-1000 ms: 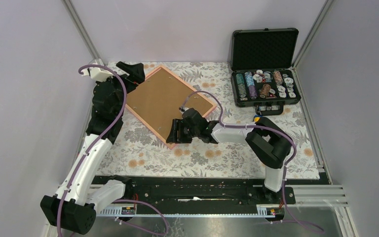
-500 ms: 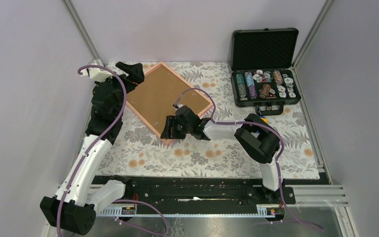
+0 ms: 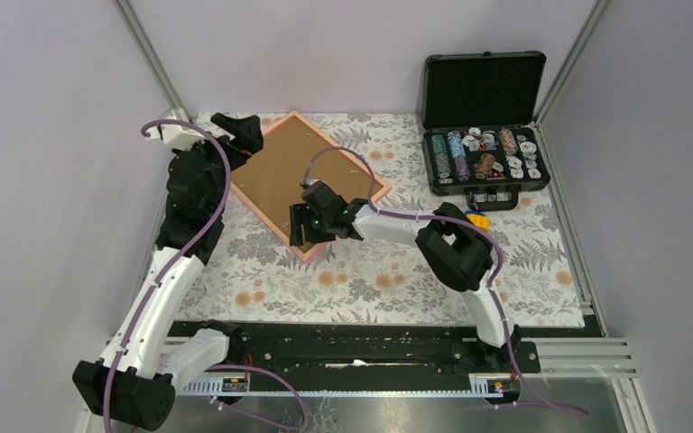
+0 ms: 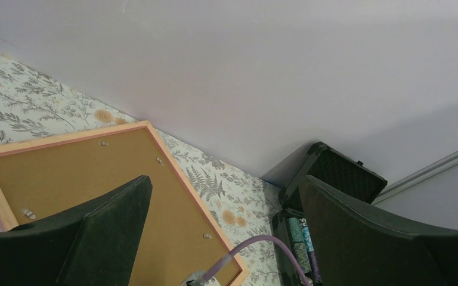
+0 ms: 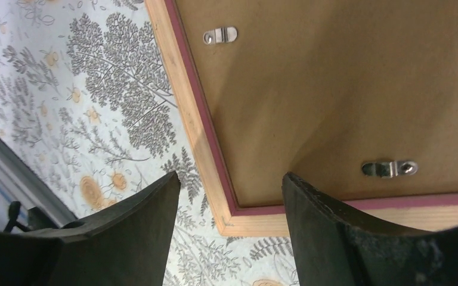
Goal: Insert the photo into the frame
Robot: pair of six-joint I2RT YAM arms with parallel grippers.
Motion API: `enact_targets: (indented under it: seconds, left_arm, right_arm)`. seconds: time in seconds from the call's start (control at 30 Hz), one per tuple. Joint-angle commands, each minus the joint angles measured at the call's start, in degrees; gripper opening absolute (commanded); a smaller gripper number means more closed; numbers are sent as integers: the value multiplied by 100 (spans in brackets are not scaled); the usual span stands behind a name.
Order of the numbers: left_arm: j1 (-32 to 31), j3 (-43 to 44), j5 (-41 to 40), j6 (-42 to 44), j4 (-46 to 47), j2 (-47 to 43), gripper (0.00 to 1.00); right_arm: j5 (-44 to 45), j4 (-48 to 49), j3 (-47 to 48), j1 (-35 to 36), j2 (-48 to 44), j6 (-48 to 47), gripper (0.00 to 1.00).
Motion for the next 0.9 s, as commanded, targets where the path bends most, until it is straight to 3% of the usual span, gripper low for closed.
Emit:
enact_targets:
  seconds: [0.0, 0.3, 0.43, 0.67, 0.87]
  left_arm:
    - [1, 258, -55, 107, 38, -177, 99]
    - [3, 254, -115, 125, 16, -206, 99]
    - [4, 201, -136, 119, 50, -247, 99]
    - [4, 179, -168, 87, 51, -249, 99]
    - [2, 186, -118, 78, 58, -268, 99]
  right_arm:
    - [-27, -1135, 272, -6, 503, -468, 70]
    - [128, -1561, 513, -5, -338, -790, 73]
    - [156, -1649, 503, -2, -746, -716, 90]
    - [1326, -1641, 54, -13, -1097, 1064, 93]
    - [1460, -1004, -497, 17, -1106, 2399, 88]
